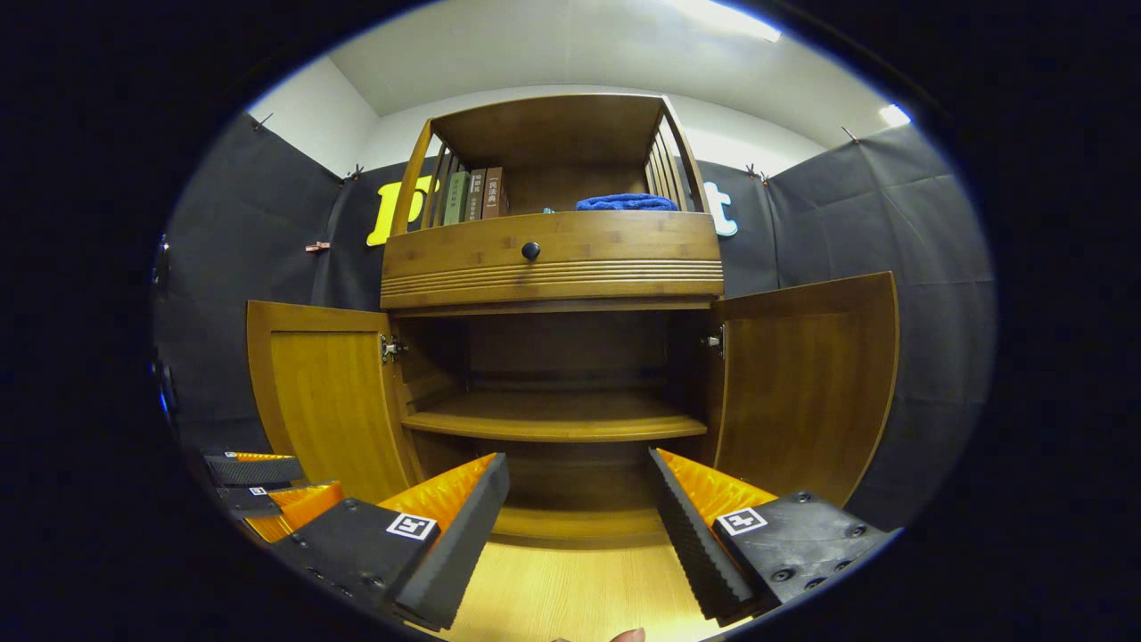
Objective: Open the right door of the double-door shoe cabinet with the right hand, and open the left door with the left hand.
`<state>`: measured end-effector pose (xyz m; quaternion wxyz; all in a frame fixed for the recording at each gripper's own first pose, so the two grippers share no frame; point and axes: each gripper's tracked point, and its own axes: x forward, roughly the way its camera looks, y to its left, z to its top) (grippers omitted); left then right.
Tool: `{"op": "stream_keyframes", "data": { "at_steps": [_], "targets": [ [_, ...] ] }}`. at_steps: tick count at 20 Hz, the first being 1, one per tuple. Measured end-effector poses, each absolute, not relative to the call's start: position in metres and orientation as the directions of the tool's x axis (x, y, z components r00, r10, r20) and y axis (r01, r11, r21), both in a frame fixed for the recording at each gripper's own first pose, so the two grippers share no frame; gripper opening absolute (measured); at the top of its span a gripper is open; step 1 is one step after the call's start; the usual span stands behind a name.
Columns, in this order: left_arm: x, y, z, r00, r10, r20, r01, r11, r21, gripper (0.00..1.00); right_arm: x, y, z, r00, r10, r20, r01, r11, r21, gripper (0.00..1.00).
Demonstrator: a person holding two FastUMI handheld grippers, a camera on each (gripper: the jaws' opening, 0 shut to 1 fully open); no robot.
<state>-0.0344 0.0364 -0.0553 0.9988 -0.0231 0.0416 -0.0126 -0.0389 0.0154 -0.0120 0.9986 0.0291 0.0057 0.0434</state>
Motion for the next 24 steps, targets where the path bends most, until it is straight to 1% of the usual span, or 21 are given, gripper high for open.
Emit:
{"op": "stream_keyframes", "data": {
  "at_steps": [1,2,3,4,7,8,9,10,11,12,15,16,17,18,19,20,21,23,24],
  "targets": [
    [-0.033,0.036,-0.054,0.997,-0.024,-0.079,0.02,0.999,-0.044,0.94,-0.039,0.013,-0.013,0.996,0.085,-0.011,-0.084,0.995,0.058,0.94],
    [-0.033,0.035,-0.053,0.997,-0.021,-0.076,0.018,0.999,-0.042,0.94,-0.039,0.012,-0.014,0.996,0.083,-0.013,-0.082,0.995,0.059,0.98],
    [-0.032,0.035,-0.053,0.997,-0.021,-0.074,0.018,0.999,-0.039,0.94,-0.038,0.01,-0.014,0.997,0.08,-0.014,-0.079,0.995,0.061,0.94],
    [-0.03,0.034,-0.052,0.997,-0.02,-0.073,0.017,0.999,-0.037,0.94,-0.037,0.008,-0.015,0.997,0.077,-0.015,-0.075,0.995,0.063,0.98],
    [-0.028,0.031,-0.054,0.997,-0.022,-0.078,0.019,0.999,-0.032,0.94,-0.036,0.003,-0.016,0.997,0.071,-0.017,-0.07,0.996,0.064,0.98],
    [-0.026,0.03,-0.054,0.997,-0.021,-0.081,0.019,0.999,-0.032,0.94,-0.035,0.002,-0.016,0.997,0.07,-0.017,-0.069,0.996,0.063,0.94],
    [-0.025,0.029,-0.055,0.996,-0.021,-0.082,0.018,0.999,-0.033,0.94,-0.035,0.0,-0.016,0.998,0.069,-0.017,-0.067,0.996,0.063,0.94],
    [-0.024,0.027,-0.055,0.996,-0.023,-0.083,0.02,0.999,-0.034,0.94,-0.035,-0.001,-0.017,0.997,0.068,-0.018,-0.067,0.996,0.064,0.98],
    [-0.023,0.025,-0.055,0.996,-0.025,-0.083,0.023,0.999,-0.036,0.94,-0.035,-0.002,-0.017,0.998,0.068,-0.018,-0.067,0.996,0.066,0.94],
    [-0.023,0.023,-0.056,0.996,-0.028,-0.085,0.025,0.999,-0.036,0.94,-0.035,-0.002,-0.017,0.998,0.067,-0.018,-0.065,0.996,0.068,0.98],
    [-0.023,0.019,-0.055,0.996,-0.031,-0.084,0.029,0.999,-0.026,0.94,-0.034,-0.004,-0.016,0.998,0.065,-0.012,-0.064,0.995,0.071,0.98],
    [-0.022,0.019,-0.055,0.996,-0.029,-0.084,0.028,0.999,-0.02,0.94,-0.034,-0.003,-0.016,0.998,0.066,-0.014,-0.065,0.995,0.07,0.94],
    [-0.022,0.019,-0.053,0.996,-0.029,-0.082,0.028,0.999,-0.016,0.94,-0.034,-0.004,-0.016,0.998,0.067,-0.016,-0.066,0.995,0.07,0.98],
    [-0.023,0.018,-0.053,0.996,-0.029,-0.079,0.028,1.0,-0.013,0.94,-0.034,-0.005,-0.016,0.998,0.066,-0.018,-0.065,0.995,0.07,0.98],
    [-0.022,0.017,-0.052,0.996,-0.028,-0.079,0.027,1.0,-0.012,0.94,-0.035,-0.006,-0.016,0.998,0.066,-0.02,-0.065,0.995,0.071,0.94],
    [-0.021,0.017,-0.052,0.997,-0.026,-0.077,0.025,1.0,-0.012,0.94,-0.035,-0.007,-0.015,0.998,0.067,-0.02,-0.066,0.995,0.071,0.94],
    [-0.021,0.016,-0.051,0.997,-0.025,-0.074,0.025,1.0,-0.013,0.94,-0.036,-0.008,-0.014,0.998,0.067,-0.017,-0.066,0.995,0.068,0.98],
    [-0.018,0.016,-0.051,0.996,-0.022,-0.085,0.021,1.0,-0.013,0.94,-0.036,-0.01,-0.015,0.997,0.071,-0.027,-0.069,0.996,0.062,0.98],
    [-0.019,0.014,-0.05,0.996,-0.028,-0.08,0.027,1.0,-0.015,0.94,-0.037,-0.012,-0.013,0.998,0.065,-0.015,-0.064,0.996,0.057,1.0]
  ]
}}
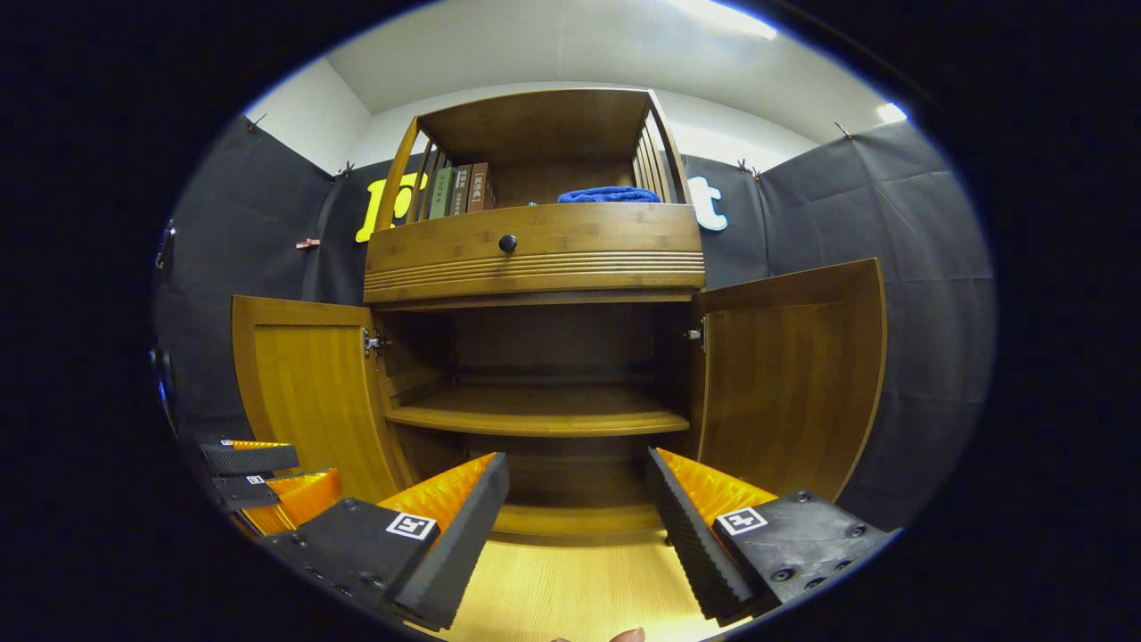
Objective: Open the right door of the double-door shoe cabinet with the right hand, and open the left door with the left hand.
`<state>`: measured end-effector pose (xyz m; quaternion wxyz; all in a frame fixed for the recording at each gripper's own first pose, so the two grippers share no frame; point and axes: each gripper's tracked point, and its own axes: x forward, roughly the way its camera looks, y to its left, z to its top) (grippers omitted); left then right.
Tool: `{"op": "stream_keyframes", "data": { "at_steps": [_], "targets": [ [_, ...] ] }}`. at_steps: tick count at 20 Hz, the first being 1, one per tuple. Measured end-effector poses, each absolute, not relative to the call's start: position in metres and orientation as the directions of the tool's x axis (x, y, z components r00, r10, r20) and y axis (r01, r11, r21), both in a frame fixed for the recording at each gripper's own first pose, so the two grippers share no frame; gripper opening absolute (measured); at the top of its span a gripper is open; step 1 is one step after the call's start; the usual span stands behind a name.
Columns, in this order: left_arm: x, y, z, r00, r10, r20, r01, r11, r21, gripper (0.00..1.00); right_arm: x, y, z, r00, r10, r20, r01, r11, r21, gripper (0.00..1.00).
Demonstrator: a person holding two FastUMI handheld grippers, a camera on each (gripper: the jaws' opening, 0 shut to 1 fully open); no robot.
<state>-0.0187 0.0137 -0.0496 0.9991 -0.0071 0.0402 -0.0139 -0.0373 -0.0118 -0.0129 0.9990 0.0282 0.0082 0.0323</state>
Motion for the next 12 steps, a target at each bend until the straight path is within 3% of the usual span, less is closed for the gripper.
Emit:
{"op": "stream_keyframes", "data": {
  "at_steps": [1,2,3,5,8,10,12],
  "targets": [
    [-0.018,0.013,-0.048,0.997,-0.033,-0.075,0.032,0.999,-0.015,0.94,-0.037,-0.016,-0.013,0.998,0.055,-0.011,-0.054,0.997,0.05,1.0],
    [-0.018,0.013,-0.049,0.997,-0.033,-0.075,0.032,0.999,-0.013,0.94,-0.036,-0.018,-0.016,0.999,0.045,-0.021,-0.044,0.998,0.049,0.93],
    [-0.017,0.014,-0.049,0.996,-0.03,-0.079,0.029,0.999,-0.013,0.94,-0.039,-0.02,-0.02,0.999,0.043,-0.031,-0.041,0.997,0.06,0.98],
    [-0.017,0.015,-0.048,0.997,-0.03,-0.069,0.028,0.999,-0.023,0.94,-0.041,-0.018,-0.02,0.998,0.046,-0.036,-0.044,0.996,0.076,0.94],
    [-0.012,0.018,-0.046,0.998,-0.017,-0.068,0.015,0.999,-0.031,0.94,-0.042,-0.023,-0.02,0.998,0.04,-0.04,-0.038,0.998,0.055,1.0],
    [-0.009,0.02,-0.041,0.998,-0.004,-0.057,0.002,1.0,-0.026,0.94,-0.04,-0.026,-0.017,0.998,0.039,-0.039,-0.036,0.997,0.074,0.94],
    [-0.004,0.022,-0.036,0.999,0.009,-0.037,-0.01,1.0,-0.024,0.94,-0.037,-0.029,-0.013,0.999,0.039,-0.036,-0.035,0.995,0.09,0.94]
  ]
}}
